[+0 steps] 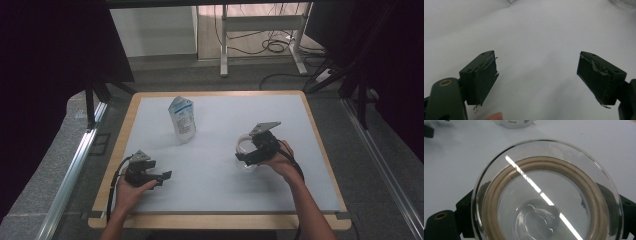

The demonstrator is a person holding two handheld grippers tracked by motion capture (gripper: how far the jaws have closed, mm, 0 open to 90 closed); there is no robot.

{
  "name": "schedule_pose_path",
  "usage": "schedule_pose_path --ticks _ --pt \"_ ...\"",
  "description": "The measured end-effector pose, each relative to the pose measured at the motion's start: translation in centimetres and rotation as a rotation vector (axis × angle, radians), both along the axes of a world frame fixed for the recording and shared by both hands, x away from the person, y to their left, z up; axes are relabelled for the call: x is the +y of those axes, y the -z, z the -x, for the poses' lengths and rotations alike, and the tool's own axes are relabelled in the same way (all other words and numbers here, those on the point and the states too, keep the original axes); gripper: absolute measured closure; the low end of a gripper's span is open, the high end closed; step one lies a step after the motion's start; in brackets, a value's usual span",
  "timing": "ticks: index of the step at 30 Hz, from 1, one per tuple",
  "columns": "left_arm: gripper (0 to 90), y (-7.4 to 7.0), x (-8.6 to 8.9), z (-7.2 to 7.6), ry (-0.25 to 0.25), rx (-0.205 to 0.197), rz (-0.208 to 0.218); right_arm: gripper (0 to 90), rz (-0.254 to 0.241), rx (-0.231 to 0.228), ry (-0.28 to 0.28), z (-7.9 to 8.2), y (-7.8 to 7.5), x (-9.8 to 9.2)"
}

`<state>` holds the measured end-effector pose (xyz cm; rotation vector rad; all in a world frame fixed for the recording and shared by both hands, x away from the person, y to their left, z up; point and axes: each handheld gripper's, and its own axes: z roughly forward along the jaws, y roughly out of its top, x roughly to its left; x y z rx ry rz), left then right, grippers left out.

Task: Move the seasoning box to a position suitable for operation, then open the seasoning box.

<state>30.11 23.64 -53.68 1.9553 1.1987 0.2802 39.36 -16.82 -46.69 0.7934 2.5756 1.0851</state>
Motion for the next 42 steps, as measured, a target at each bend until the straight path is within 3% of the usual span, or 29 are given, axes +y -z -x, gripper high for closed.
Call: schedule_pose_path --ticks 8,13,14,16,18,19,21,22,24,25,30,34,42 --pt "16.2 0.0 -0.4 0.0 0.006 -0.003 -0.003 10.7 -0.002 0.001 -0.014 0.4 0.8 -0.2" --pt "16.2 -0.1 -0.5 0.0 0.007 -0.003 -0.005 3.9 -0.02 -0.009 0.025 0.7 0.6 -0.1" --pt "16.2 -0.1 -0.6 0.1 0.006 -0.004 -0.004 2.5 -0.044 -0.036 0.048 1.1 0.0 -0.3" --pt "16.2 -0.1 -0.7 0.1 0.008 -0.006 -0.005 2.5 -0.058 -0.045 0.057 1.3 -0.3 -0.4" --pt "16.2 -0.2 -0.7 0.1 0.007 -0.009 -0.008 2.2 -0.121 -0.074 0.076 1.8 -1.3 -1.1" --pt "16.2 -0.3 -0.7 0.1 0.007 -0.009 -0.009 2.6 -0.177 -0.103 0.09 2.3 -2.3 -1.8" --pt "16.1 -0.3 -0.7 0.0 0.007 -0.014 -0.008 2.8 -0.196 -0.115 0.091 2.5 -2.7 -2.0" --pt "16.2 -0.3 -0.7 0.0 0.005 -0.014 -0.005 4.3 -0.233 -0.141 0.107 3.0 -3.4 -2.7" --pt "16.2 -0.3 -0.6 0.1 0.002 -0.016 -0.004 7.1 -0.24 -0.159 0.121 3.2 -3.7 -3.1" --pt "16.3 -0.4 -0.5 0.1 0.004 -0.019 -0.003 10.3 -0.256 -0.2 0.161 3.8 -4.0 -3.9" --pt "16.7 -0.6 -0.4 0.2 -0.001 -0.029 0.006 19.0 -0.311 -0.222 0.204 4.7 -4.1 -5.0" --pt "19.4 -0.8 -0.3 0.4 -0.005 -0.038 0.019 30.8 -0.329 -0.275 0.303 6.2 -3.9 -6.2" --pt "21.2 -1.1 -0.2 0.5 -0.026 -0.053 0.019 43.4 -0.339 -0.246 0.282 7.3 -3.0 -7.2"
